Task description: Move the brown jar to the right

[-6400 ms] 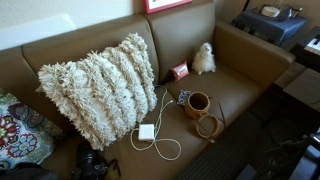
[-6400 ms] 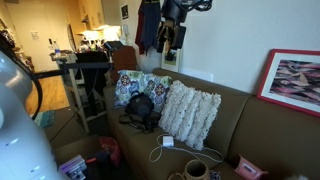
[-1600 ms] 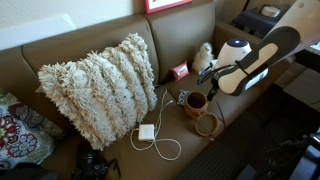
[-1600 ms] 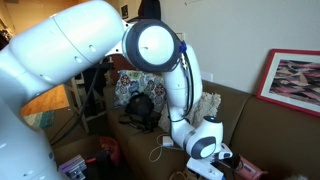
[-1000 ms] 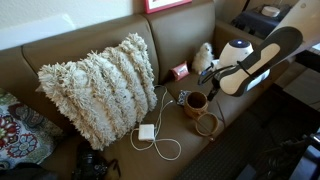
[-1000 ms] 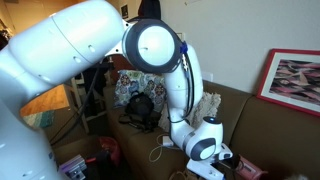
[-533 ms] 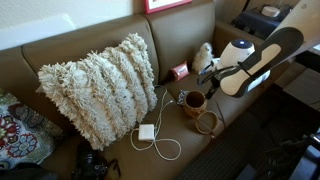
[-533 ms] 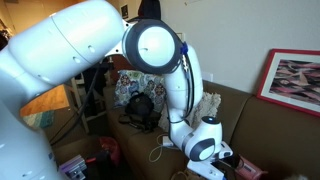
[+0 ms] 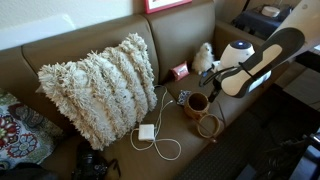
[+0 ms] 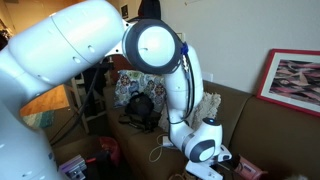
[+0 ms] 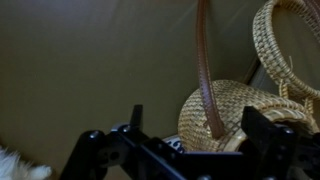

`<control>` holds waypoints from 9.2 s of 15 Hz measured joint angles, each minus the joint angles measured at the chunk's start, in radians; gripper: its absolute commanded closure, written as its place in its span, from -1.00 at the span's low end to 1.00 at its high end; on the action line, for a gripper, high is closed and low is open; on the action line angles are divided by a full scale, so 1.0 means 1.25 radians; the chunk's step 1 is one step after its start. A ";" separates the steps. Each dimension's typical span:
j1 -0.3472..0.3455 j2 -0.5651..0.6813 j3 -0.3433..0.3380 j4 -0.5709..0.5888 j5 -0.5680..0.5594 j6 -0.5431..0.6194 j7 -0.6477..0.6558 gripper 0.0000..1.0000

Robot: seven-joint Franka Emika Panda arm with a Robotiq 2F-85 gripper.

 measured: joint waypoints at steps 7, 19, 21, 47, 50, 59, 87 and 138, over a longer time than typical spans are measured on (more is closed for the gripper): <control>-0.103 0.001 0.110 -0.013 -0.010 0.165 -0.028 -1.00; -0.145 0.001 0.124 -0.036 -0.061 0.195 -0.027 -1.00; -0.145 0.001 0.123 -0.038 -0.079 0.195 -0.029 -1.00; 0.006 -0.032 0.091 0.064 0.103 -0.205 0.158 -1.00; 0.009 -0.027 0.087 0.070 0.105 -0.207 0.167 -1.00; 0.010 -0.020 0.084 0.079 0.106 -0.205 0.166 -1.00; 0.012 0.159 0.047 0.311 0.108 -0.319 0.165 0.93; -0.246 0.246 -0.029 0.550 0.277 -0.496 0.161 -0.42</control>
